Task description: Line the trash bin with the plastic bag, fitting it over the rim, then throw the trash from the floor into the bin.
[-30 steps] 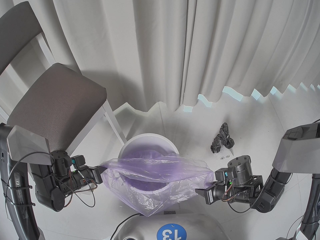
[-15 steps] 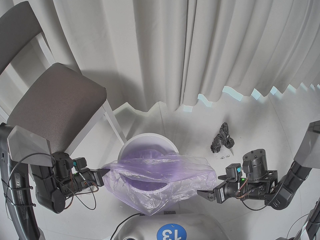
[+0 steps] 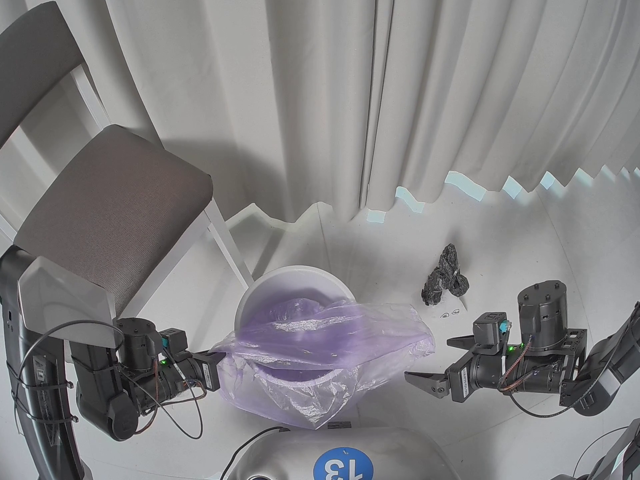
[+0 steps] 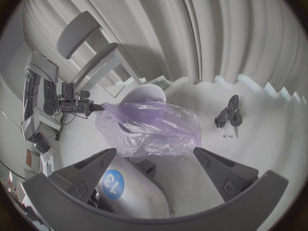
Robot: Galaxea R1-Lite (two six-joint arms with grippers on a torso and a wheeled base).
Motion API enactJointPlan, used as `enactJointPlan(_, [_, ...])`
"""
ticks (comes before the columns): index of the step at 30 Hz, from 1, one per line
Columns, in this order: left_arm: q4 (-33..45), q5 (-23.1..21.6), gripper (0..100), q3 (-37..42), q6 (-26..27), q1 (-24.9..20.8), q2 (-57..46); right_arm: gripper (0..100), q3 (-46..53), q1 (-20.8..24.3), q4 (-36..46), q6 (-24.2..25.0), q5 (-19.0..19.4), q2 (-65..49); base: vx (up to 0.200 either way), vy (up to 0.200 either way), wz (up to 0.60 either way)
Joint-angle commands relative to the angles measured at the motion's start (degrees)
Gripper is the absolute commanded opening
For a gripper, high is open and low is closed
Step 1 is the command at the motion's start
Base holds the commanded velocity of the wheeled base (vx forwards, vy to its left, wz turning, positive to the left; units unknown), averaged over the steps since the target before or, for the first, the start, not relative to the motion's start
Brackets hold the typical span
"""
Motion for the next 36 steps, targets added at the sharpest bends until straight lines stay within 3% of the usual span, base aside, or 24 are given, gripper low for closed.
enactJointPlan(1, [-1.18,0.97,0,-1.32,0.95,-0.6,1.96,100,0.02,0.49,-0.27,-0.01,0.03,-1.29,0.0,0.0,0.0])
enactJointPlan(7, [-1.18,2.64,0,-2.29,1.92,-0.6,1.52,100,0.11,1.63,-0.27,0.08,-0.06,-1.56,0.0,0.0,0.0])
enactJointPlan(17, [-1.18,5.63,0,-2.99,2.18,-1.48,-0.33,100,-4.47,8.31,-1.67,0.87,-0.85,1.17,0.0,0.0,0.0])
enactJointPlan(18, [-1.18,5.72,100,-3.08,2.18,-1.39,-0.59,100,-6.22,8.93,-1.23,1.22,-1.02,1.87,0.0,0.0,0.0])
enactJointPlan(26, [-1.18,5.63,100,-0.62,3.06,-1.04,-2.52,100,-19.58,14.82,13.79,1.13,-5.86,4.95,0.0,0.0,0.0])
enactJointPlan(29, [-1.18,5.63,100,2.37,10.44,0.81,-3.49,100,-24.42,16.66,18.19,-0.89,-5.94,9.25,0.0,0.0,0.0])
enactJointPlan(31, [-1.18,5.37,100,4.39,14.92,2.04,-4.54,100,-25.21,16.66,18.1,-5.2,-5.86,12.15,0.0,0.0,0.0])
enactJointPlan(32, [-1.18,5.37,100,4.39,14.92,2.04,-4.54,100,-25.21,16.66,18.1,-5.2,-5.86,12.15,0.0,0.0,0.0])
enactJointPlan(33, [-1.18,5.19,100,6.15,17.65,2.39,-5.77,100,-25.73,16.58,17.84,-8.8,-5.86,14.7,0.0,0.0,0.0])
enactJointPlan(36, [-1.18,4.93,100,7.73,18.62,2.39,-7.71,100,-27.32,16.58,17.84,-10.29,-5.86,18.13,0.0,0.0,0.0])
